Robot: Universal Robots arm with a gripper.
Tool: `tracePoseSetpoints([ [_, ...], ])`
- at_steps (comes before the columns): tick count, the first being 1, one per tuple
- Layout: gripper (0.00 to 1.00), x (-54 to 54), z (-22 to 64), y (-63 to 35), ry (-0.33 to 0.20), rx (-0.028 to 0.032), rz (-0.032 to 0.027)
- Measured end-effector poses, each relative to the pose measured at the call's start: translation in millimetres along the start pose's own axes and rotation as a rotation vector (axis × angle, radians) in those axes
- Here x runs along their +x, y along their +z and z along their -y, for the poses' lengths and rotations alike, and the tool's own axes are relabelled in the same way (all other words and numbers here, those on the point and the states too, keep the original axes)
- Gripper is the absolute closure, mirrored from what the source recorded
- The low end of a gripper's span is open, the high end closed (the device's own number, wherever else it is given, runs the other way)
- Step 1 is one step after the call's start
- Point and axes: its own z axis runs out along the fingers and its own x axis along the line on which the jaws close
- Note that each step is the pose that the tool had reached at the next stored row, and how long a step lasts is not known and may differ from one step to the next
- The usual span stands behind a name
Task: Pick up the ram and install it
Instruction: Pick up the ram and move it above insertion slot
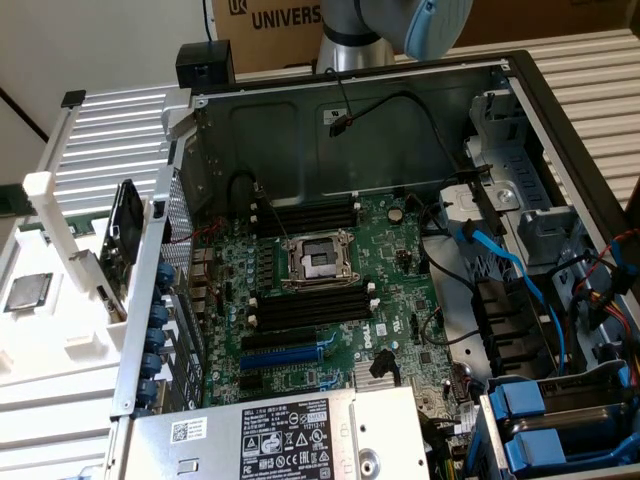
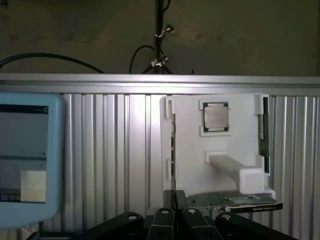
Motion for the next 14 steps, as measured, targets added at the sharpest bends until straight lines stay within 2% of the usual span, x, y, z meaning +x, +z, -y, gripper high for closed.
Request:
tracePoseSetpoints([
  [5,0.88,-0.1,10.3,-0.9,0.000,0.0000,0.0009],
  [6,0.88,-0.2,16.0,-2.0,0.000,0.0000,0.0012],
  [12,0.88,-0.4,27.3,-4.3,0.000,0.0000,0.0019],
  [14,0.88,-0.4,28.0,-4.3,0.000,0.0001,0.0020],
])
